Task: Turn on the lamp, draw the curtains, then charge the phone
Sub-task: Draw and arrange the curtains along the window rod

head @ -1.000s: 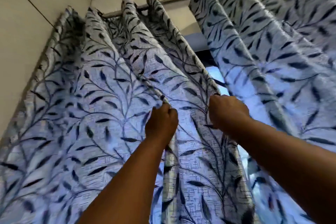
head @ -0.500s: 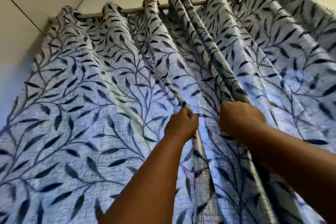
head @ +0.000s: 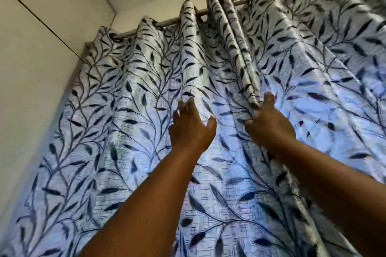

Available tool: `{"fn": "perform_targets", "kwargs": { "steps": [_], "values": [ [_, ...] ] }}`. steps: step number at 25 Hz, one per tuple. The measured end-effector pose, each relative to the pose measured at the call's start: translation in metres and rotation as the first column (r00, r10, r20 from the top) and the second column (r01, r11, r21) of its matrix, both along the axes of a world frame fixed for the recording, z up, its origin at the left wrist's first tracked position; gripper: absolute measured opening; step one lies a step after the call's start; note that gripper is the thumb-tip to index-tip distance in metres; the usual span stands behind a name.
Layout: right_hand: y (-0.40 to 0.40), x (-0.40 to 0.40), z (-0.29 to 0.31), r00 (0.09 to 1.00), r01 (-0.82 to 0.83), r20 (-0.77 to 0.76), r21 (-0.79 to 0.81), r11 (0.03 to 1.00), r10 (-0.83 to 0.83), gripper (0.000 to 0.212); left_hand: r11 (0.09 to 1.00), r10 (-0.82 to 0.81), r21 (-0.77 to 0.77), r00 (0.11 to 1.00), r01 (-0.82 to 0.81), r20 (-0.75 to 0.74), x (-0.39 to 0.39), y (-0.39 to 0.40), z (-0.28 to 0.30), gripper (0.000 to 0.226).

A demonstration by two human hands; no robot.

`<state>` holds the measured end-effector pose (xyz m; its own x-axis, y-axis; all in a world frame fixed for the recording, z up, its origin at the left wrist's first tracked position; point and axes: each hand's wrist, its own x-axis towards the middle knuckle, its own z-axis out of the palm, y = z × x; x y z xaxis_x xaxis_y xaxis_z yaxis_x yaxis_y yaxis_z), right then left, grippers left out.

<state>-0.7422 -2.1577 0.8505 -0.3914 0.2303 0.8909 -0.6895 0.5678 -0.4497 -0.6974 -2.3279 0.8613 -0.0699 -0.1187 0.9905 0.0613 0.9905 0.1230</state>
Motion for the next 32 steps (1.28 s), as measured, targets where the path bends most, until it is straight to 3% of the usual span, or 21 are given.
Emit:
{"fn": "perform_targets", "kwargs": {
  "steps": [6,13,17,20,22,25,28,32],
  "values": [
    [-0.069,0.010,-0.004,0.994,0.109,-0.030,0.123,0.986,-0.106,0.027,0.993,-0.029,-0.111,0.999,0.031,0.025,0.026,-0.041,-0.004,0.074],
    [-0.123,0.041,0.010,0.996,0.039,-0.090,0.218,0.975,-0.019,0.016,0.991,-0.094,-0.094,0.994,0.099,0.055,0.029,-0.054,-0.024,0.064],
    [-0.088,0.035,-0.001,0.975,0.220,-0.053,0.286,0.933,-0.214,0.008,0.980,-0.098,-0.161,0.989,0.115,0.111,0.025,-0.051,-0.031,0.064],
    [-0.055,0.034,-0.008,0.970,0.233,-0.021,0.374,0.898,-0.243,0.011,0.985,-0.055,-0.151,0.982,0.082,0.178,0.021,-0.033,-0.042,0.066],
    [-0.031,0.033,-0.019,0.980,0.164,0.015,0.497,0.852,-0.197,0.037,0.993,-0.001,-0.114,0.974,0.028,0.228,0.024,-0.012,-0.046,0.069],
    [0.005,0.043,-0.032,0.996,0.064,0.023,0.533,0.844,-0.090,0.069,0.998,0.022,-0.070,0.975,-0.007,0.222,0.035,0.023,-0.045,0.071],
    [0.059,0.047,-0.038,0.990,0.138,-0.082,0.508,0.850,-0.112,0.074,0.999,0.023,-0.028,0.975,-0.018,0.221,0.041,0.066,-0.046,0.071],
    [0.145,0.033,-0.050,0.902,0.414,-0.269,0.317,0.853,-0.338,0.062,0.999,0.035,-0.020,0.983,-0.032,0.181,0.034,0.127,-0.055,0.075]
  ]
}}
